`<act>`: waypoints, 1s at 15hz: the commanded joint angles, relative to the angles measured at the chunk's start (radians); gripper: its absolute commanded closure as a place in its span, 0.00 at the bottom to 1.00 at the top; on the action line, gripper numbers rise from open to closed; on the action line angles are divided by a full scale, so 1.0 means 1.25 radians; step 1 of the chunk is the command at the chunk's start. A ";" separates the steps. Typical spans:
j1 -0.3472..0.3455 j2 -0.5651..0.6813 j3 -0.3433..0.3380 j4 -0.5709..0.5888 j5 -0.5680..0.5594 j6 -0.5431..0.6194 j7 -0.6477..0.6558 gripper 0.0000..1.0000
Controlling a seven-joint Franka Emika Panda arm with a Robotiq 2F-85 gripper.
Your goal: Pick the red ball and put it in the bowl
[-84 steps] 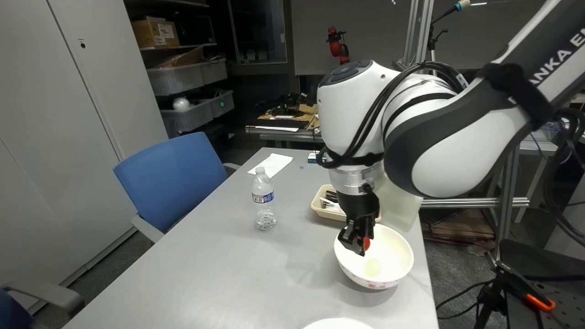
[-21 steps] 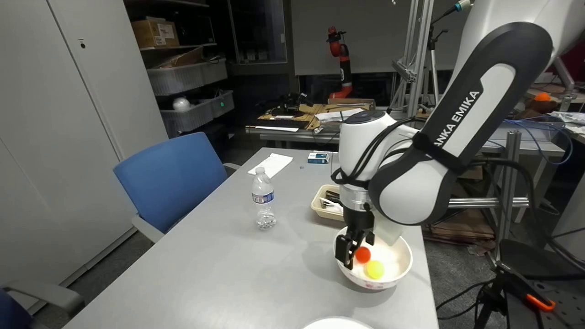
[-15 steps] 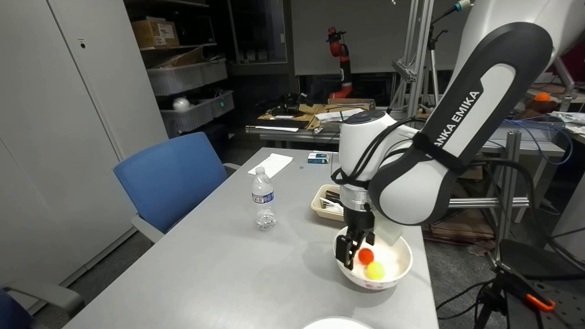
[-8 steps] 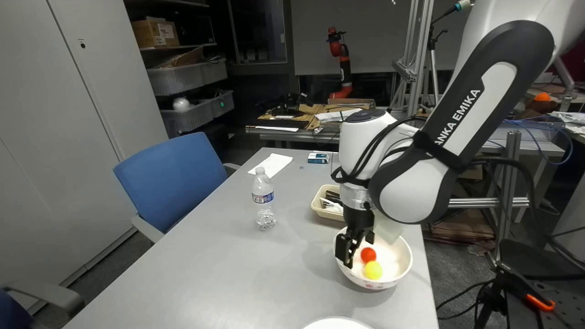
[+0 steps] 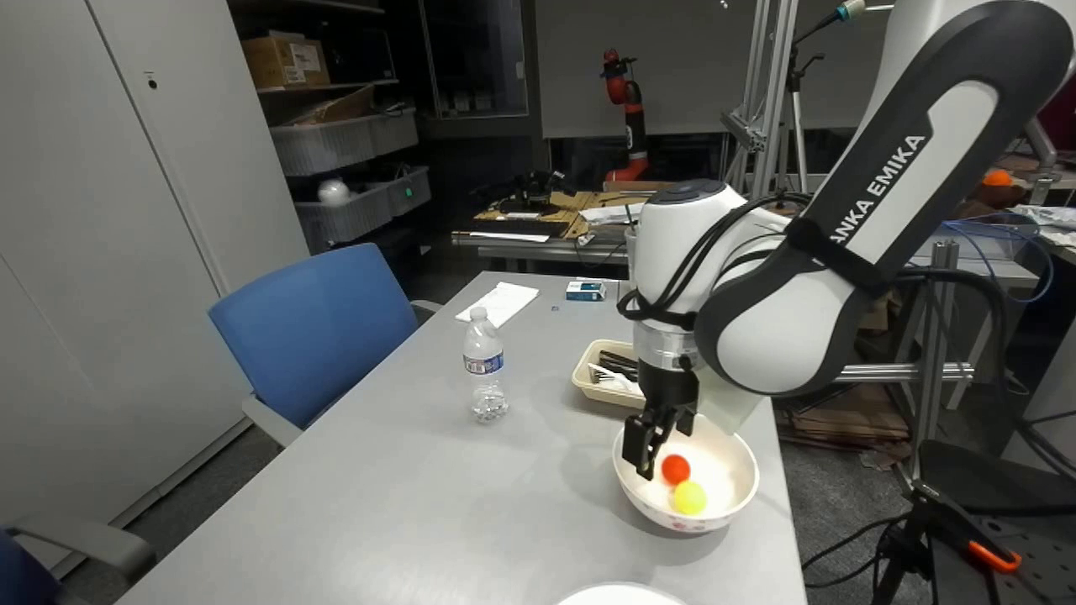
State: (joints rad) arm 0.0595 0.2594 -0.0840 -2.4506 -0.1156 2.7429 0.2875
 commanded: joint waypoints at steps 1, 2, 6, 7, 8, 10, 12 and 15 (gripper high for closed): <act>0.014 -0.040 -0.017 -0.035 -0.027 0.018 0.020 0.00; 0.012 -0.042 -0.015 -0.038 -0.028 0.028 0.018 0.00; 0.018 -0.041 -0.028 -0.045 -0.054 0.092 0.035 0.00; 0.021 -0.039 -0.034 -0.047 -0.063 0.114 0.041 0.00; 0.023 -0.037 -0.040 -0.049 -0.071 0.139 0.047 0.00; 0.034 -0.034 -0.058 -0.054 -0.087 0.181 0.059 0.00; 0.048 -0.030 -0.080 -0.058 -0.098 0.219 0.066 0.00; 0.061 -0.024 -0.102 -0.064 -0.116 0.271 0.088 0.00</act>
State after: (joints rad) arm 0.0982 0.2337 -0.1663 -2.5085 -0.2194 3.0130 0.3445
